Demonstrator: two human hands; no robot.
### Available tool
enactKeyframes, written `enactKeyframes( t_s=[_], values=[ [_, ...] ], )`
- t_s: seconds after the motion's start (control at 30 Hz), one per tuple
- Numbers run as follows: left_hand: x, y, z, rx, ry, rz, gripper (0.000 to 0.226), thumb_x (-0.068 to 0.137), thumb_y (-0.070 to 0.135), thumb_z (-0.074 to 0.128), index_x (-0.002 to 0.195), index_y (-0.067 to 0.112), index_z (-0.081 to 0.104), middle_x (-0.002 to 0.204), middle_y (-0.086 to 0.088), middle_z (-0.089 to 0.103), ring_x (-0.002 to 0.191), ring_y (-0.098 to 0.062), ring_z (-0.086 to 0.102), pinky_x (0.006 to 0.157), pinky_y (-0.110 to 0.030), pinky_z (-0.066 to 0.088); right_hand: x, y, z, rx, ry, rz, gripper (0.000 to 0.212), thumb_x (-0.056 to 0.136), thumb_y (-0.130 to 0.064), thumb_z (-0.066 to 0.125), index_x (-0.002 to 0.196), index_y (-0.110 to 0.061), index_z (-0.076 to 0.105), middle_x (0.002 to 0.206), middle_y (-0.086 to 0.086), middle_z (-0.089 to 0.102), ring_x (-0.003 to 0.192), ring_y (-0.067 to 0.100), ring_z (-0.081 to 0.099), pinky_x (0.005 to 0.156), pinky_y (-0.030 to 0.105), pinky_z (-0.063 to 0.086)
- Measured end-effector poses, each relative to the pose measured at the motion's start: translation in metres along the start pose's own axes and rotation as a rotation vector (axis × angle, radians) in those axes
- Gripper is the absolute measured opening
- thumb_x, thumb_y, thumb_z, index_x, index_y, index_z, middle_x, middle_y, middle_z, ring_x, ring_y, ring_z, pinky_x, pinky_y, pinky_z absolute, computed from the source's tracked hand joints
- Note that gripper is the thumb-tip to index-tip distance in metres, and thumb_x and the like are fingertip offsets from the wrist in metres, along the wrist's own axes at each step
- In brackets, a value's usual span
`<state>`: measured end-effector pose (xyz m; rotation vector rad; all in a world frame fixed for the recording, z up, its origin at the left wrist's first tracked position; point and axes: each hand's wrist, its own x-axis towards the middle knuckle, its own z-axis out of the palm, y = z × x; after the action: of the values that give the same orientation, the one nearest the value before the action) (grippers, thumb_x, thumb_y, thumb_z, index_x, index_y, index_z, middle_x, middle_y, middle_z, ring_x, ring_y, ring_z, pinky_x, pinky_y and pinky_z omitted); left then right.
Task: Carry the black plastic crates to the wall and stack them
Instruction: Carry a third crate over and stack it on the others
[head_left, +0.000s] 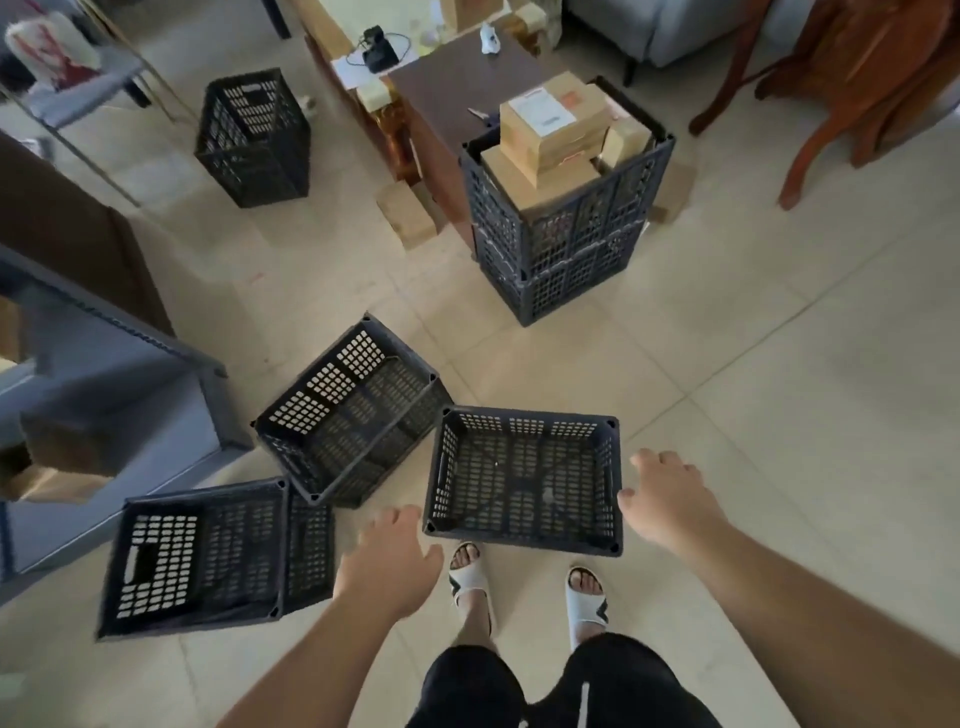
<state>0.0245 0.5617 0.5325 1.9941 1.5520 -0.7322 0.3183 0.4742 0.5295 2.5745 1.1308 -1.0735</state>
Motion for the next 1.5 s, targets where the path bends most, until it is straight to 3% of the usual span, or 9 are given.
enactKeyframes(
  t_s=[0.23,0.37,0.53,0.73,0.9,1.03,1.13,1.27,1.5],
  values=[
    [0.116,-0.024,-0.016,0.081,-0.073,0.072,0.056,0.098,0.048,0.046,0.148,0.022,0.042,0.15,-0.003,0.043,0.131,-0.028,0.048,0.101,-0.044,0.045,0.058,-0.028,0.032,0.167,-0.043,0.195,0.048,0.097,-0.028,0.049,0.142,-0.012,0.043,0.131,0.014,0.048,0.122,0.035,0.045,0.097,0.043,0.043],
    [0.168,-0.023,-0.003,-0.069,-0.111,0.033,0.055,0.098,0.043,0.05,0.148,0.02,0.043,0.152,-0.007,0.043,0.133,-0.03,0.046,0.103,-0.042,0.042,0.092,-0.025,0.061,0.22,-0.076,0.279,0.05,0.098,-0.027,0.048,0.146,-0.014,0.04,0.139,0.014,0.045,0.128,0.037,0.043,0.1,0.044,0.041],
    [0.228,-0.016,0.042,-0.246,-0.124,-0.06,0.052,0.098,0.04,0.054,0.147,0.021,0.047,0.148,-0.008,0.044,0.122,-0.026,0.051,0.065,-0.026,0.039,0.146,-0.005,0.107,0.305,-0.096,0.371,0.051,0.097,-0.026,0.049,0.146,-0.014,0.04,0.142,0.016,0.046,0.13,0.039,0.044,0.102,0.045,0.041],
    [0.3,-0.019,0.116,-0.313,-0.133,-0.143,0.049,0.101,0.034,0.055,0.146,0.018,0.048,0.149,-0.007,0.05,0.09,-0.015,0.053,0.052,-0.018,0.031,0.219,0.027,0.181,0.368,-0.112,0.432,0.052,0.094,-0.025,0.05,0.144,-0.012,0.04,0.14,0.019,0.047,0.128,0.041,0.046,0.102,0.045,0.041],
    [0.359,-0.028,0.175,-0.35,-0.143,-0.216,0.048,0.102,0.033,0.054,0.146,0.015,0.048,0.144,-0.008,0.055,0.087,-0.015,0.053,0.054,-0.021,0.033,0.273,0.052,0.246,0.356,-0.129,0.456,0.05,0.093,-0.024,0.05,0.14,-0.009,0.043,0.136,0.02,0.049,0.125,0.043,0.047,0.103,0.048,0.043],
    [0.397,-0.032,0.216,-0.404,-0.121,-0.273,0.042,0.104,0.029,0.052,0.142,0.012,0.049,0.106,0.0,0.06,0.068,-0.007,0.046,0.055,-0.023,0.032,0.312,0.07,0.287,0.338,-0.112,0.474,0.051,0.094,-0.026,0.052,0.14,-0.007,0.041,0.135,0.022,0.046,0.123,0.045,0.047,0.103,0.05,0.043],
    [0.429,-0.035,0.238,-0.423,-0.1,-0.31,0.044,0.103,0.028,0.053,0.144,0.012,0.049,0.116,-0.007,0.059,0.076,-0.016,0.054,0.063,-0.027,0.04,0.342,0.082,0.312,0.341,-0.061,0.492,0.054,0.095,-0.027,0.054,0.142,-0.006,0.039,0.137,0.023,0.044,0.124,0.045,0.046,0.102,0.05,0.041],
    [0.474,-0.049,0.261,-0.424,-0.081,-0.373,0.057,0.096,0.034,0.057,0.147,0.013,0.045,0.134,-0.015,0.061,0.107,-0.035,0.063,0.091,-0.042,0.052,0.382,0.095,0.333,0.366,0.038,0.521,0.056,0.097,-0.027,0.053,0.144,-0.004,0.035,0.14,0.024,0.041,0.127,0.045,0.043,0.102,0.051,0.04],
    [0.533,-0.049,0.288,-0.712,-0.002,-0.474,0.053,0.095,0.036,0.056,0.144,0.018,0.05,0.126,-0.007,0.065,0.106,-0.034,0.064,0.089,-0.041,0.052,0.438,0.112,0.362,0.525,0.12,0.52,0.042,0.103,-0.027,0.045,0.138,-0.005,0.039,0.125,0.021,0.057,0.109,0.042,0.057,0.085,0.041,0.043]
  ],
)
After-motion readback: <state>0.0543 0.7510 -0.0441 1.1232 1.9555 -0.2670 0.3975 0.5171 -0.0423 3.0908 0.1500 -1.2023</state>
